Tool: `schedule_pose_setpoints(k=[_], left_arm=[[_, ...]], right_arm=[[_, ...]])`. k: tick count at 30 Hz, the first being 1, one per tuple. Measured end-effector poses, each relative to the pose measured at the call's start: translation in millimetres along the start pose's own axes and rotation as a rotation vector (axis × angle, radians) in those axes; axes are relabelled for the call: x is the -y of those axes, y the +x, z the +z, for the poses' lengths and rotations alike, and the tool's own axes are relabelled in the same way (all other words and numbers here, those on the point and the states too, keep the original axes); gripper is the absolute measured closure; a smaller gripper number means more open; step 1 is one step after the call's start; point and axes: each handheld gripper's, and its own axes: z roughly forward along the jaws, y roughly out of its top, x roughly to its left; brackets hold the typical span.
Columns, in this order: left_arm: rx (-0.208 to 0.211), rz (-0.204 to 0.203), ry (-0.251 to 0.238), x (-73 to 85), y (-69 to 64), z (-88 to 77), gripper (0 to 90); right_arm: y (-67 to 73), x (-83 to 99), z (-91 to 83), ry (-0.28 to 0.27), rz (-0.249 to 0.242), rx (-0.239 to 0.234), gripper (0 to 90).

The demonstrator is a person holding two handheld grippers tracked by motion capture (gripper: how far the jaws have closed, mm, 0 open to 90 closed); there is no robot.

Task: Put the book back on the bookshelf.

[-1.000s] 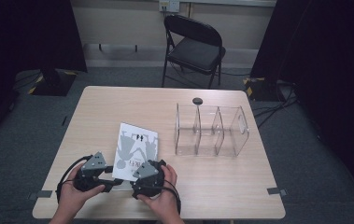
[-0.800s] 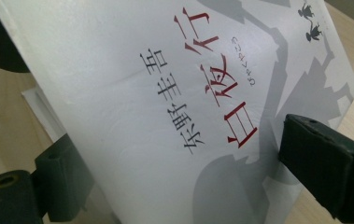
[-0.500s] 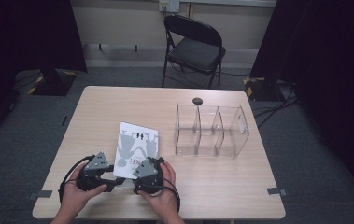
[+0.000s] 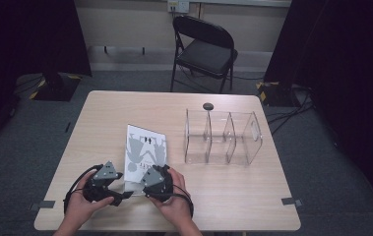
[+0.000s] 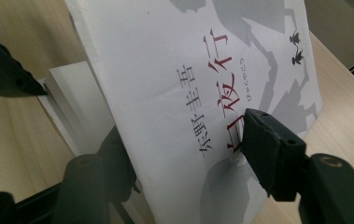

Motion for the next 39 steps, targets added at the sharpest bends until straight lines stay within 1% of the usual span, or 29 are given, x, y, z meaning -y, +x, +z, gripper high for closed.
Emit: schedule_pose_setpoints(k=[1,2,3,7,8,9,10,12,13,14,15,17,18,19,20,22,23,24,26,27,29,31,32,33,34,35,37,38,39], left_arm=[[-0.012,0.000,0.015,3.0,3.1,-0.7,20.4],[-0.012,0.000,0.015,3.0,3.1,-0.7,20.4],[-0.012,-0.015,0.015,5.7,6.0,-0.1,20.2],[-0.010,-0.022,0.019,6.9,9.9,-0.2,20.2],[-0.023,-0.016,0.015,6.2,12.1,-2.6,20.2],[-0.023,-0.016,0.015,6.2,12.1,-2.6,20.2],[-0.041,-0.024,0.008,7.0,14.2,-3.7,20.2],[-0.036,-0.028,0.015,8.0,16.3,-4.2,20.1],[-0.047,-0.022,0.026,9.9,19.1,-3.4,20.1],[-0.047,-0.022,0.026,9.9,19.1,-3.4,20.1],[-0.059,-0.026,0.030,11.4,21.6,-2.9,20.1],[-0.067,-0.028,0.025,12.1,22.5,-2.3,20.1],[-0.084,-0.044,0.022,14.3,24.1,-0.7,20.0],[-0.077,-0.043,0.035,14.9,25.3,-1.0,19.8],[-0.077,-0.043,0.035,14.9,25.3,-1.0,19.7],[-0.102,-0.028,0.049,15.7,24.5,1.8,19.7],[-0.102,-0.028,0.049,15.7,24.5,1.8,19.6],[-0.105,-0.040,0.043,15.8,23.5,3.7,19.6],[-0.112,-0.010,0.080,15.9,24.2,7.2,19.6],[-0.112,-0.010,0.080,15.9,24.2,7.2,19.7],[-0.110,-0.024,0.077,16.7,23.1,10.8,19.7],[-0.118,-0.007,0.088,17.2,23.3,13.2,19.7],[-0.126,-0.006,0.082,17.4,23.0,14.3,19.7],[-0.120,0.000,0.095,16.8,23.8,14.5,19.6],[-0.123,0.003,0.094,16.4,24.3,14.9,19.7],[-0.132,-0.009,0.076,16.2,23.3,17.2,19.7],[-0.126,-0.011,0.080,14.4,23.0,17.9,20.0],[-0.134,-0.021,0.068,13.3,22.0,20.1,20.0],[-0.134,-0.021,0.068,13.3,22.0,20.1,20.0]], right_arm=[[-3.0,-1.4,-2.0,0.004,0.004,-0.002,43.4],[-3.0,-1.4,-2.0,0.004,0.004,-0.002,43.4],[-5.3,-1.7,-3.4,0.004,0.003,-0.002,45.8],[-8.5,-2.8,-6.1,0.009,-0.006,0.006,49.5],[-12.4,-4.1,-8.2,0.016,-0.006,0.004,52.2],[-12.4,-4.1,-8.2,0.016,-0.006,0.004,52.2],[-16.3,-4.9,-10.6,0.019,0.002,0.008,54.4],[-18.3,-5.0,-11.8,0.021,0.009,0.010,55.3],[-22.8,-5.9,-14.0,0.025,0.018,0.013,56.9],[-24.2,-6.1,-14.7,0.026,0.020,0.014,57.5],[-25.6,-6.7,-15.5,0.031,0.020,0.019,58.4],[-27.4,-7.7,-16.4,0.037,0.016,0.025,59.1],[-33.0,-9.0,-18.9,0.036,0.031,0.026,60.5],[-35.9,-10.1,-20.6,0.036,0.041,0.026,61.3],[-35.9,-10.1,-20.6,0.036,0.041,0.026,61.3],[-45.0,-13.7,-25.2,0.035,0.058,0.039,63.4],[-45.0,-13.7,-25.2,0.035,0.058,0.039,63.4],[-47.2,-15.1,-26.4,0.037,0.062,0.042,63.8],[-51.4,-18.6,-29.0,0.050,0.071,0.045,64.6],[-51.4,-18.6,-29.0,0.050,0.071,0.045,64.6],[-53.7,-20.4,-29.8,0.052,0.079,0.043,64.8],[-55.1,-21.7,-30.3,0.056,0.080,0.042,65.1],[-55.3,-22.6,-30.9,0.059,0.090,0.041,65.1],[-56.0,-23.2,-31.2,0.059,0.089,0.039,65.1],[-56.4,-24.3,-31.5,0.058,0.090,0.039,65.1],[-56.1,-25.1,-32.3,0.065,0.099,0.038,65.2],[-56.8,-27.0,-33.0,0.062,0.093,0.035,65.2],[-56.8,-28.9,-35.0,0.067,0.101,0.029,65.2],[-56.8,-28.9,-35.0,0.067,0.101,0.029,65.2]])
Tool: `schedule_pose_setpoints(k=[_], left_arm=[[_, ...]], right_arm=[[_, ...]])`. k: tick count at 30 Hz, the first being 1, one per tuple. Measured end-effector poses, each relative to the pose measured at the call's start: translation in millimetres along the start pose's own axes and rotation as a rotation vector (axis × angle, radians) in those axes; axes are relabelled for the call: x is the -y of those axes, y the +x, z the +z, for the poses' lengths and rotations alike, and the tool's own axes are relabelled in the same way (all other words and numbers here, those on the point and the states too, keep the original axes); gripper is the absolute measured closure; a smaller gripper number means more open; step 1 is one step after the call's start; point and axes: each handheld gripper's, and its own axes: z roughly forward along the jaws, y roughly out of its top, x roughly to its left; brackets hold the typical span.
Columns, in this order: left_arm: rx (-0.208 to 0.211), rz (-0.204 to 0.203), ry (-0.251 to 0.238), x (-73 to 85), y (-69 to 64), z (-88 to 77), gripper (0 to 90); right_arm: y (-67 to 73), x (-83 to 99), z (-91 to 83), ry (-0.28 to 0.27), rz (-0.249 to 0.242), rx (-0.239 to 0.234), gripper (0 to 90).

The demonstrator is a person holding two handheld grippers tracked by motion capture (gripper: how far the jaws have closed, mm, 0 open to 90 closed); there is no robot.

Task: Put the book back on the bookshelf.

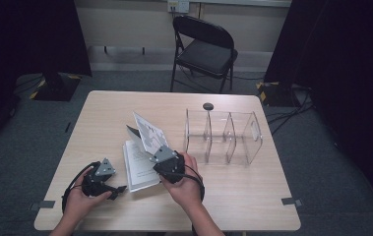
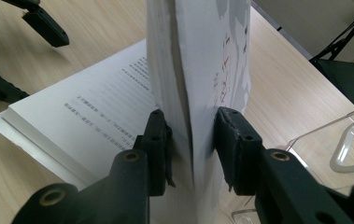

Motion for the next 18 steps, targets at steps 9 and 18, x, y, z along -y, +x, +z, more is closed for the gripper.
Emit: schedule_pose_setpoints(k=[9,18], left_arm=[[-0.004,0.009,-0.023,-8.1,-4.9,8.2,19.8],[-0.031,0.056,-0.030,-16.1,-12.1,9.5,20.8]], right_arm=[[4.5,-6.4,-7.7,0.016,0.003,-0.013,65.4],[2.1,-10.6,-11.3,0.014,0.005,-0.021,65.4]])
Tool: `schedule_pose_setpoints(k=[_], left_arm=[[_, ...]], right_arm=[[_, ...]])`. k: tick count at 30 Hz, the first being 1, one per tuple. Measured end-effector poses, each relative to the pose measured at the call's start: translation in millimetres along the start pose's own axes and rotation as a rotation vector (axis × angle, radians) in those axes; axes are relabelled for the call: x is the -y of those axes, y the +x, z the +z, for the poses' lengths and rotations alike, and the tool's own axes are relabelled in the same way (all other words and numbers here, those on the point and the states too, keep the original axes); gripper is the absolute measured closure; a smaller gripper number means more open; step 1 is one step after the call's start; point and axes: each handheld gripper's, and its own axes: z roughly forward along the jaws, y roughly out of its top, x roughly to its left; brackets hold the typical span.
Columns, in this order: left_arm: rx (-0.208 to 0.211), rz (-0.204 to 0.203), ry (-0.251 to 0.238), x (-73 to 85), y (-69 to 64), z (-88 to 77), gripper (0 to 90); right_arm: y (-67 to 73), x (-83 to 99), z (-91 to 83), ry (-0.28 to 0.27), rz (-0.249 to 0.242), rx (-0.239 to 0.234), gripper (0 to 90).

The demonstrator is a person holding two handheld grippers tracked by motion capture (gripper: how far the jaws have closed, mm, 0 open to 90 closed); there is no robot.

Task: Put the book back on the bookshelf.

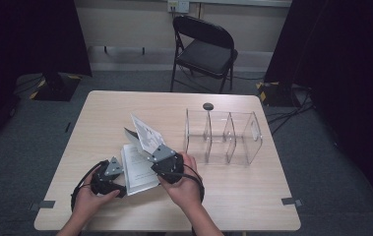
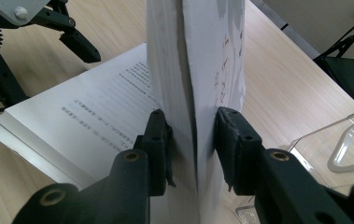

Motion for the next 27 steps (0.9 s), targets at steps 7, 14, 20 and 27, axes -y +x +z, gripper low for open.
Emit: schedule_pose_setpoints(k=[7,14,20,27], left_arm=[[-0.007,0.036,-0.024,-5.1,0.3,-5.5,20.9],[-0.019,0.088,-0.059,-14.0,-3.6,-13.1,21.3],[-0.030,0.183,-0.080,-24.5,-7.1,-21.3,21.0],[-0.033,0.232,-0.088,-30.3,-8.8,-23.1,22.6]], right_arm=[[-3.4,-5.0,-0.3,0.001,-0.008,-0.010,65.3],[-7.3,-12.9,-1.9,0.023,-0.034,-0.018,65.1],[-10.7,-19.7,-2.9,0.039,-0.041,-0.036,64.6],[-13.0,-24.4,-1.9,0.049,-0.063,-0.041,64.4]])
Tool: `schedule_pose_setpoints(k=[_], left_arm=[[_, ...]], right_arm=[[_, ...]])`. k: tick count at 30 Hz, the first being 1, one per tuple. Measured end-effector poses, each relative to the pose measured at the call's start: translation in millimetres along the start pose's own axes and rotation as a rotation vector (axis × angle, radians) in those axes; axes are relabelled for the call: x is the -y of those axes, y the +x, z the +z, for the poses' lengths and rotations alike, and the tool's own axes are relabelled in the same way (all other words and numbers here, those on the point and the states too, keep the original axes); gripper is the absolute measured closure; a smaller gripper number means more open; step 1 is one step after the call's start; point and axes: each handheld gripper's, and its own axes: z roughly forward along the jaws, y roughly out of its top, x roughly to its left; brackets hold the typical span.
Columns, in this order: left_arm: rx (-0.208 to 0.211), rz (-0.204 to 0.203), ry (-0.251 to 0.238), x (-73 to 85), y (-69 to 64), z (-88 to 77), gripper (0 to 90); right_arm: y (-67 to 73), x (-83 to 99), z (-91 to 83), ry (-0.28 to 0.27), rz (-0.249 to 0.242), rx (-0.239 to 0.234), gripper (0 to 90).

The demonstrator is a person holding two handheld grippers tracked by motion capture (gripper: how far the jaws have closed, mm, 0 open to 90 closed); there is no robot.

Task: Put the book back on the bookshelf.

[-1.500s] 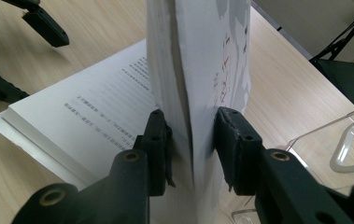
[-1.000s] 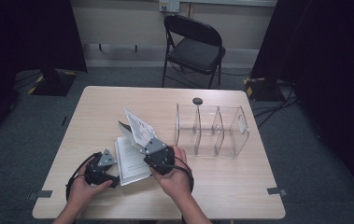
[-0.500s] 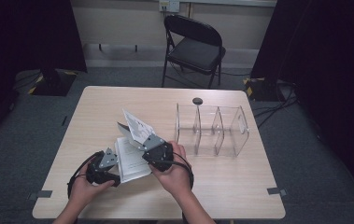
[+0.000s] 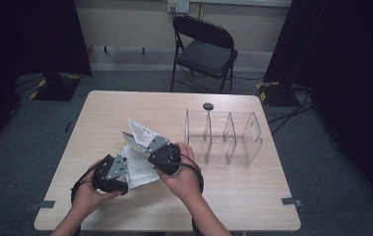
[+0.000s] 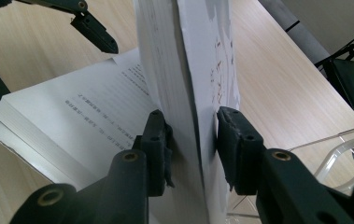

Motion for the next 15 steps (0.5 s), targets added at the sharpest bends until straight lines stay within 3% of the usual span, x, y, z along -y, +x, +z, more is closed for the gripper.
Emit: schedule_pose_setpoints(k=[3,7,10,15], left_arm=[[0.018,0.020,-0.010,-3.0,-1.0,-0.6,25.8],[0.016,0.016,-0.038,-4.4,0.0,-2.2,28.0],[0.007,0.063,-0.058,-8.6,-2.6,-5.7,30.5],[0.028,0.078,-0.063,-14.2,-3.7,-6.2,31.8]], right_arm=[[-0.4,-1.0,0.0,0.007,-0.004,-0.003,64.1],[-1.5,-1.0,-0.7,0.017,-0.001,-0.009,63.9],[-1.0,-1.2,-0.9,0.022,-0.013,-0.012,63.8],[-3.7,-2.1,-3.9,0.030,-0.015,-0.017,63.7]])
